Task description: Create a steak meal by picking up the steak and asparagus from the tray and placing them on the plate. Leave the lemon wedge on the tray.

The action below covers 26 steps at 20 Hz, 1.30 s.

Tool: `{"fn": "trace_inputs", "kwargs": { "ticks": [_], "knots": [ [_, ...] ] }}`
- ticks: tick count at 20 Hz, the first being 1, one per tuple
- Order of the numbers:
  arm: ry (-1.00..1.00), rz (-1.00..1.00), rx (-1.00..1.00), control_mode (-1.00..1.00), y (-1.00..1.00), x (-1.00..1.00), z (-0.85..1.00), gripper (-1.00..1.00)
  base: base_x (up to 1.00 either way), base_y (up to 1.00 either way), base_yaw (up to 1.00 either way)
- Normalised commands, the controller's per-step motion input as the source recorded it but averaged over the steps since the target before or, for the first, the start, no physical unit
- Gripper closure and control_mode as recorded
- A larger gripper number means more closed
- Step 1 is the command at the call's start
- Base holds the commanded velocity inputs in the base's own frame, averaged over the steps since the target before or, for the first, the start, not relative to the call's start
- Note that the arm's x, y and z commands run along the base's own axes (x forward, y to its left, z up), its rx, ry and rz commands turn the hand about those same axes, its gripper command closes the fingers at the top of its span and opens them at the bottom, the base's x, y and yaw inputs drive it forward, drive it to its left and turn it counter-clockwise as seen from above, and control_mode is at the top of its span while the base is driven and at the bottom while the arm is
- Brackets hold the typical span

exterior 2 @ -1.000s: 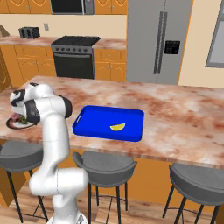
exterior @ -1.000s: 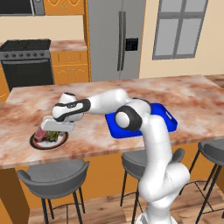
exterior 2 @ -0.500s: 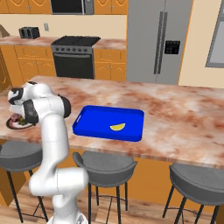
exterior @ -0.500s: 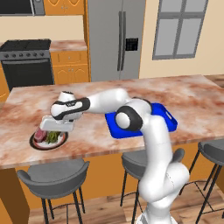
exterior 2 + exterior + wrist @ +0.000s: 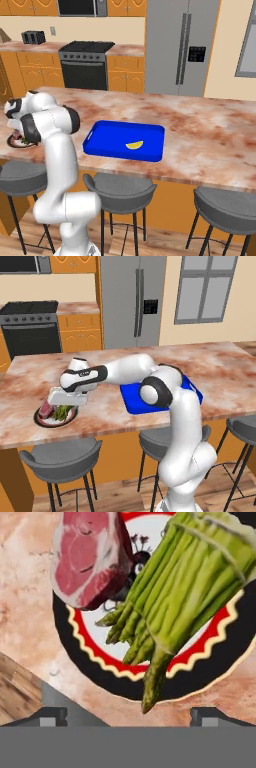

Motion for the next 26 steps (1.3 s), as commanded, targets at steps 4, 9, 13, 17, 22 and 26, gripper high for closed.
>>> {"fn": "trace_inputs", "kwargs": {
  "ticks": [4,9,13,17,22,26],
  "knots": [
    [-0.15,0.0,0.0,-1.0,-0.38,-0.52,0.7,-1.0,0.0,0.0,0.0],
    [-0.17,0.0,0.0,-1.0,-0.57,-0.62,0.56,-1.0,0.0,0.0,0.0],
    [-0.16,0.0,0.0,-1.0,-0.92,-0.57,0.42,-1.0,0.0,0.0,0.0],
    [-0.17,0.0,0.04,-1.0,-1.0,-0.43,0.29,-1.0,0.0,0.0,0.0],
    [-0.17,0.0,0.13,-1.0,-1.0,-0.26,0.44,-1.0,0.0,0.0,0.0],
    [-0.17,0.01,0.16,-1.0,-1.0,-0.11,0.35,-1.0,0.0,0.0,0.0]
  ]
}}
